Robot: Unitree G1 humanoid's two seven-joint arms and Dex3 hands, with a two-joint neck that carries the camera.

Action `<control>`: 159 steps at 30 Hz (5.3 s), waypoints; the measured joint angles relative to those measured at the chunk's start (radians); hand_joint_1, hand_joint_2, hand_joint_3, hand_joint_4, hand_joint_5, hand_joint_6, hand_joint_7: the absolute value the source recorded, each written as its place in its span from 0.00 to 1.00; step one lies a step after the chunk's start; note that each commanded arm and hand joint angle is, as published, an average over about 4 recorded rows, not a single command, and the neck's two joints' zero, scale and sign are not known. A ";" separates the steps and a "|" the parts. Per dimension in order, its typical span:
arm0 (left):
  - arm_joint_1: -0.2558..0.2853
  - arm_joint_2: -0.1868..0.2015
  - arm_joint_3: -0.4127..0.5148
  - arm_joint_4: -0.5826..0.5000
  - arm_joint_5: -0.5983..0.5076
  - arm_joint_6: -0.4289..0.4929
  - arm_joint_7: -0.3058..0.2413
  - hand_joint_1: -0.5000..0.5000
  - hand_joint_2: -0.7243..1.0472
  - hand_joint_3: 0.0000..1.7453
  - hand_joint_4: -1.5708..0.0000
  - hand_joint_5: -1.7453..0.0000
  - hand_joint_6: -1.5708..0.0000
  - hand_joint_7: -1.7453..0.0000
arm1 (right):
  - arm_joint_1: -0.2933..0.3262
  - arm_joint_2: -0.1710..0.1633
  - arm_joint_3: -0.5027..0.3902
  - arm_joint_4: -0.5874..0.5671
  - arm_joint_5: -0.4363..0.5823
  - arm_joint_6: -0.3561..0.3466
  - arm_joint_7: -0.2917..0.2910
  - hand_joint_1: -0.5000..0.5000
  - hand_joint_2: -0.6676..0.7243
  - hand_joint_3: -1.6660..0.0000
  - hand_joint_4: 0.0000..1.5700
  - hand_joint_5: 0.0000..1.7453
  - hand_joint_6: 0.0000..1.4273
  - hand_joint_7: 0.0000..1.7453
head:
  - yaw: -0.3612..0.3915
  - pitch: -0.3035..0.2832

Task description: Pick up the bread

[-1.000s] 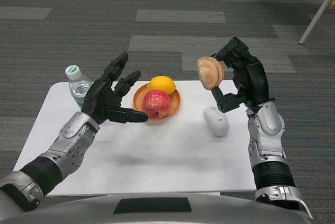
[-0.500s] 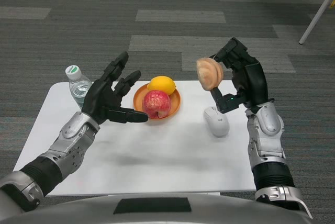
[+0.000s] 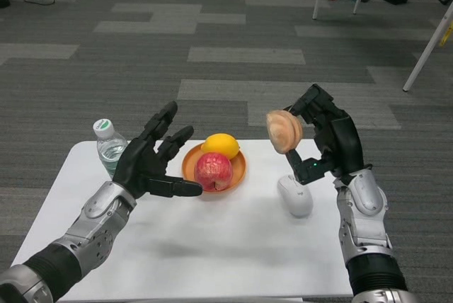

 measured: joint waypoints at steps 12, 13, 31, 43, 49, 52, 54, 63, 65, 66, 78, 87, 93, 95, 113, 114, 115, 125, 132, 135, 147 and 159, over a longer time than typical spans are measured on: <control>0.004 0.000 0.000 0.000 0.000 -0.008 0.000 1.00 0.60 0.03 1.00 0.76 1.00 1.00 | 0.000 0.000 0.006 0.000 0.000 0.000 0.000 0.08 0.18 0.05 0.44 0.89 0.58 0.92 | -0.011 -0.027; 0.005 0.000 0.000 0.000 0.000 -0.008 0.000 1.00 0.60 0.03 1.00 0.76 1.00 1.00 | 0.000 0.000 0.006 0.000 0.000 0.000 0.000 0.08 0.19 0.05 0.44 0.89 0.58 0.92 | -0.011 -0.027; 0.008 0.000 0.000 0.000 0.000 -0.009 0.000 1.00 0.60 0.04 1.00 0.76 1.00 1.00 | 0.000 0.000 0.007 0.000 0.000 0.000 0.000 0.08 0.18 0.05 0.44 0.89 0.58 0.92 | -0.008 -0.017; 0.008 0.000 0.000 0.000 0.000 -0.009 0.000 1.00 0.60 0.03 1.00 0.76 1.00 1.00 | 0.000 0.000 0.007 0.000 0.000 0.000 0.000 0.08 0.18 0.05 0.44 0.89 0.58 0.92 | -0.011 -0.019; 0.008 0.000 0.000 0.000 0.000 -0.009 0.000 1.00 0.60 0.05 1.00 0.76 1.00 1.00 | 0.000 0.000 0.007 0.000 0.000 0.000 0.000 0.08 0.18 0.05 0.44 0.89 0.58 0.92 | -0.011 -0.019; 0.008 0.000 0.000 0.000 0.000 -0.009 0.000 1.00 0.60 0.05 1.00 0.76 1.00 1.00 | 0.000 0.000 0.007 0.000 0.000 0.000 0.000 0.08 0.18 0.05 0.44 0.89 0.58 0.92 | -0.011 -0.019; 0.008 0.000 0.000 0.000 0.000 -0.009 0.000 1.00 0.60 0.05 1.00 0.76 1.00 1.00 | 0.000 0.000 0.007 0.000 0.000 0.000 0.000 0.08 0.18 0.05 0.44 0.89 0.58 0.92 | -0.011 -0.019; 0.008 0.000 0.000 0.000 0.000 -0.009 0.000 1.00 0.60 0.04 1.00 0.76 1.00 1.00 | 0.000 0.000 0.007 0.000 0.000 0.000 0.000 0.08 0.18 0.05 0.44 0.89 0.58 0.92 | -0.010 -0.020; 0.008 0.000 0.001 0.000 0.000 -0.009 0.000 1.00 0.60 0.04 1.00 0.76 1.00 1.00 | 0.000 0.000 0.007 0.000 0.000 0.000 0.000 0.08 0.18 0.05 0.44 0.89 0.58 0.92 | -0.010 -0.020; 0.008 0.000 0.001 0.000 0.000 -0.009 0.000 1.00 0.60 0.04 1.00 0.76 1.00 1.00 | 0.000 0.000 0.007 0.000 0.000 0.000 0.000 0.08 0.18 0.05 0.44 0.89 0.58 0.92 | -0.011 -0.020; 0.008 0.000 0.002 0.000 0.000 -0.009 0.000 1.00 0.60 0.03 1.00 0.76 1.00 1.00 | 0.000 0.000 0.008 0.000 0.000 0.000 0.000 0.08 0.18 0.05 0.44 0.89 0.58 0.92 | -0.011 -0.020; 0.008 0.000 0.002 0.000 0.001 -0.009 0.000 1.00 0.60 0.05 1.00 0.76 1.00 1.00 | 0.000 0.000 0.008 0.000 0.000 0.000 0.000 0.08 0.18 0.05 0.44 0.89 0.58 0.92 | -0.013 -0.020; 0.008 0.000 0.002 0.000 0.001 -0.009 0.000 1.00 0.60 0.03 1.00 0.76 1.00 1.00 | 0.000 0.000 0.009 0.000 0.000 0.000 0.000 0.08 0.18 0.05 0.44 0.89 0.58 0.92 | -0.013 -0.020; 0.008 0.000 0.002 0.000 0.001 -0.009 0.000 1.00 0.60 0.05 1.00 0.76 1.00 1.00 | 0.000 0.000 0.009 0.000 0.000 0.000 0.000 0.08 0.18 0.05 0.44 0.89 0.58 0.92 | -0.013 -0.020; 0.009 0.000 0.003 0.000 0.001 -0.009 0.000 1.00 0.60 0.05 1.00 0.76 1.00 1.00 | 0.000 0.000 0.009 0.000 0.000 0.000 0.000 0.08 0.18 0.05 0.44 0.89 0.58 0.92 | -0.011 -0.019; 0.009 0.000 0.003 0.000 0.001 -0.009 0.000 1.00 0.60 0.05 1.00 0.76 1.00 1.00 | 0.000 0.000 0.009 0.000 0.000 0.000 0.000 0.08 0.18 0.05 0.44 0.89 0.58 0.92 | -0.012 -0.019; 0.009 0.000 0.003 0.000 0.001 -0.009 0.000 1.00 0.60 0.05 1.00 0.76 1.00 1.00 | 0.000 0.000 0.010 0.000 0.000 0.000 0.000 0.08 0.18 0.05 0.44 0.89 0.58 0.92 | -0.012 -0.019; 0.010 0.000 0.003 0.000 0.001 -0.009 0.000 1.00 0.60 0.04 1.00 0.76 1.00 1.00 | 0.000 -0.001 0.010 0.000 0.000 0.000 0.000 0.08 0.18 0.05 0.44 0.89 0.58 0.92 | -0.013 -0.017; 0.010 0.000 0.003 0.000 0.001 -0.009 0.000 1.00 0.60 0.03 1.00 0.76 1.00 1.00 | 0.000 -0.001 0.010 0.000 0.000 0.000 0.000 0.08 0.18 0.05 0.45 0.89 0.58 0.92 | -0.012 -0.017; 0.010 0.000 0.003 0.000 0.002 -0.009 0.000 1.00 0.60 0.04 1.00 0.76 1.00 1.00 | 0.000 -0.001 0.010 0.000 0.000 0.000 0.000 0.08 0.18 0.05 0.45 0.89 0.58 0.92 | -0.012 -0.016; 0.010 0.000 0.003 0.000 0.002 -0.009 0.000 1.00 0.60 0.05 1.00 0.76 1.00 1.00 | 0.000 -0.001 0.010 0.000 0.000 0.000 0.000 0.08 0.18 0.05 0.45 0.89 0.59 0.92 | -0.012 -0.015; 0.010 0.000 0.003 0.000 0.002 -0.009 0.000 1.00 0.60 0.05 1.00 0.76 1.00 1.00 | 0.000 -0.001 0.010 0.000 0.000 0.000 0.000 0.08 0.18 0.05 0.45 0.89 0.58 0.92 | -0.011 -0.014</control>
